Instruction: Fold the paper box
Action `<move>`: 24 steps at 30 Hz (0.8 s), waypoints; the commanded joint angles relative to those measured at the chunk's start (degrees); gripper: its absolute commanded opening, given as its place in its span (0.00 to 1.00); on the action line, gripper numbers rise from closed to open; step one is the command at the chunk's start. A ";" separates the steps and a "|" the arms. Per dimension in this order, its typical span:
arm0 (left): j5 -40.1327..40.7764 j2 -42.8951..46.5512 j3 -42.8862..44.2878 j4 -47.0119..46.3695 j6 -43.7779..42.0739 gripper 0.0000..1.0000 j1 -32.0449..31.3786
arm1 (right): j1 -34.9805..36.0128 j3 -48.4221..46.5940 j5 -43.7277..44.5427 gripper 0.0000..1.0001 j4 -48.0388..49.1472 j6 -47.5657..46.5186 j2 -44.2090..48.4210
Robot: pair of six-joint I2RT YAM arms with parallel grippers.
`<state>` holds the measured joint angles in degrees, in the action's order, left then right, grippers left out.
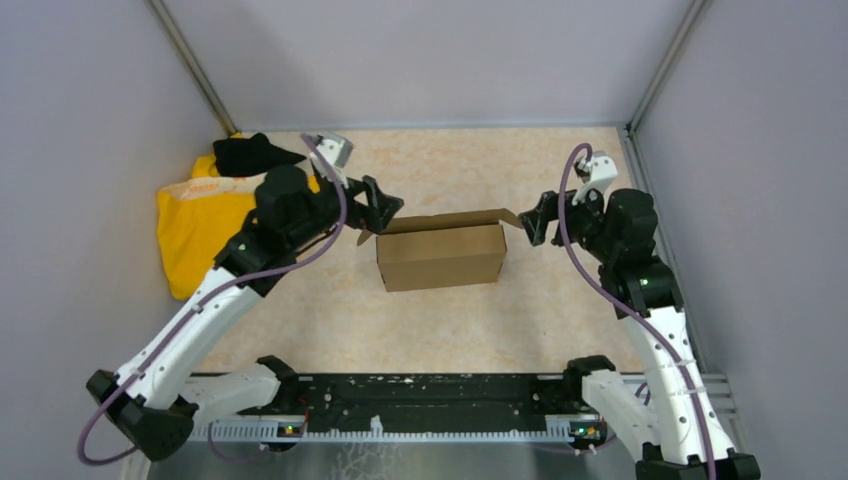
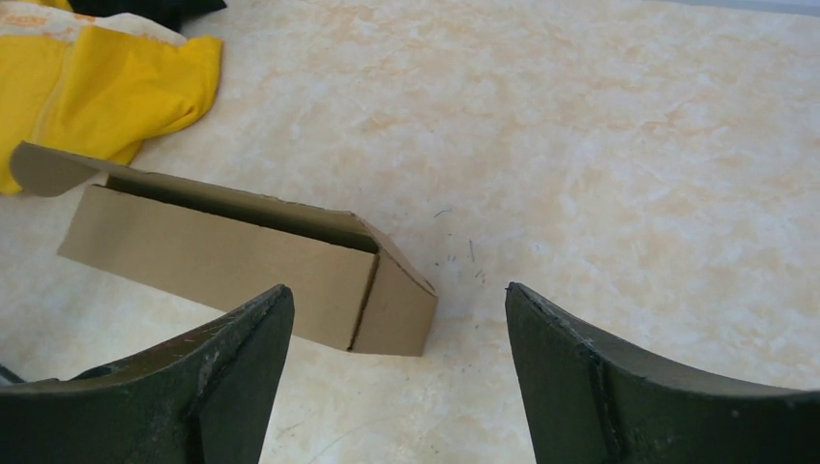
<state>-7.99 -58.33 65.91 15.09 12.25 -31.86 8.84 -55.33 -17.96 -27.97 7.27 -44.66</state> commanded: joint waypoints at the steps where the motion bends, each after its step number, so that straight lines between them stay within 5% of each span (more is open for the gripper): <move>1: 19.52 -4.08 -1.46 2.87 -4.72 0.99 -5.61 | 1.61 -3.21 3.54 0.77 3.63 -2.77 -2.85; 6: 19.97 -1.28 -5.50 -2.03 -6.66 0.99 -7.00 | 1.77 -3.17 1.22 0.59 5.43 -2.30 -6.33; 24: 15.13 4.22 -6.37 3.99 -7.18 0.99 -7.43 | 5.12 -3.17 -3.62 0.37 3.61 -6.63 -7.11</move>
<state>8.69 -55.16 58.37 17.15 5.45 -38.92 12.45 -55.92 -20.93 -25.08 3.07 -52.03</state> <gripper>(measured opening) 0.987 0.365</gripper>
